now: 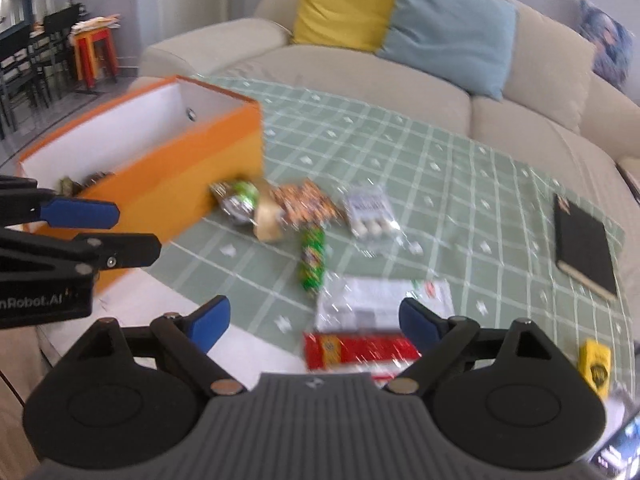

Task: Organize snacks
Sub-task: 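Move the left tool to the green sausage while the right tool reaches the red chips bag, then close the left tool on the green sausage while the right tool grips the red chips bag, then carry the sausage and chips bag over the orange box and lower them inside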

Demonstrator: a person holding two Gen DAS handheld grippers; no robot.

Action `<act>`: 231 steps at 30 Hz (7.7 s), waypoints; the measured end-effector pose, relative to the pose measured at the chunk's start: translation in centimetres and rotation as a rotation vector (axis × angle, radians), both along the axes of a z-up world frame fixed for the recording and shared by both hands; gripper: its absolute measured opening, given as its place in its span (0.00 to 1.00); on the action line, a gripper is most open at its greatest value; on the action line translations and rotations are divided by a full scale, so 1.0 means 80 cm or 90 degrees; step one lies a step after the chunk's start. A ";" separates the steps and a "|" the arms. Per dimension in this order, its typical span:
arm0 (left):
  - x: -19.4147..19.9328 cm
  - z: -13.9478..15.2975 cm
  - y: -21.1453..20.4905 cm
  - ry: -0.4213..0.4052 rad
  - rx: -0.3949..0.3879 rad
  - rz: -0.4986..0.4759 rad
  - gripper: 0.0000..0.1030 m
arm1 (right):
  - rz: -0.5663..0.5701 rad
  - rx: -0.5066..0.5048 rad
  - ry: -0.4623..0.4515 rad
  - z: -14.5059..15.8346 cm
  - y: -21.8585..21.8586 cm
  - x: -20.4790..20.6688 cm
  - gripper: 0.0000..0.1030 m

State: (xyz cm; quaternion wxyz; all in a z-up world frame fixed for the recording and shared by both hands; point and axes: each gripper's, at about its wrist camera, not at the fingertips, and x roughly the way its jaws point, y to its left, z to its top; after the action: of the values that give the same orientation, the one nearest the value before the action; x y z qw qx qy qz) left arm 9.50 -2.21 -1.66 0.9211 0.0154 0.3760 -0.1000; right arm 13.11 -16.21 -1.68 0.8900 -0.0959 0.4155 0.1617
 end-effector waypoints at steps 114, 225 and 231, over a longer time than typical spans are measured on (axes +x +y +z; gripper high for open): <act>0.057 -0.121 -0.029 0.118 0.081 -0.028 0.43 | -0.184 0.044 0.096 -0.124 0.016 0.058 0.87; 0.148 -0.058 0.244 0.206 0.102 0.208 0.31 | 0.227 -0.038 0.061 -0.039 0.329 0.206 0.78; 0.141 -0.041 0.245 0.170 0.106 0.225 0.54 | 0.199 -0.015 0.051 -0.026 0.314 0.203 0.86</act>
State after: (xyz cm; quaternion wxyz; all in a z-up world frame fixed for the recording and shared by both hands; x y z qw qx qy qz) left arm 20.77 17.36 -4.91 0.8620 0.0123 0.4982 0.0927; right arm 29.33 8.89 -3.78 0.8352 -0.1636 0.4328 0.2972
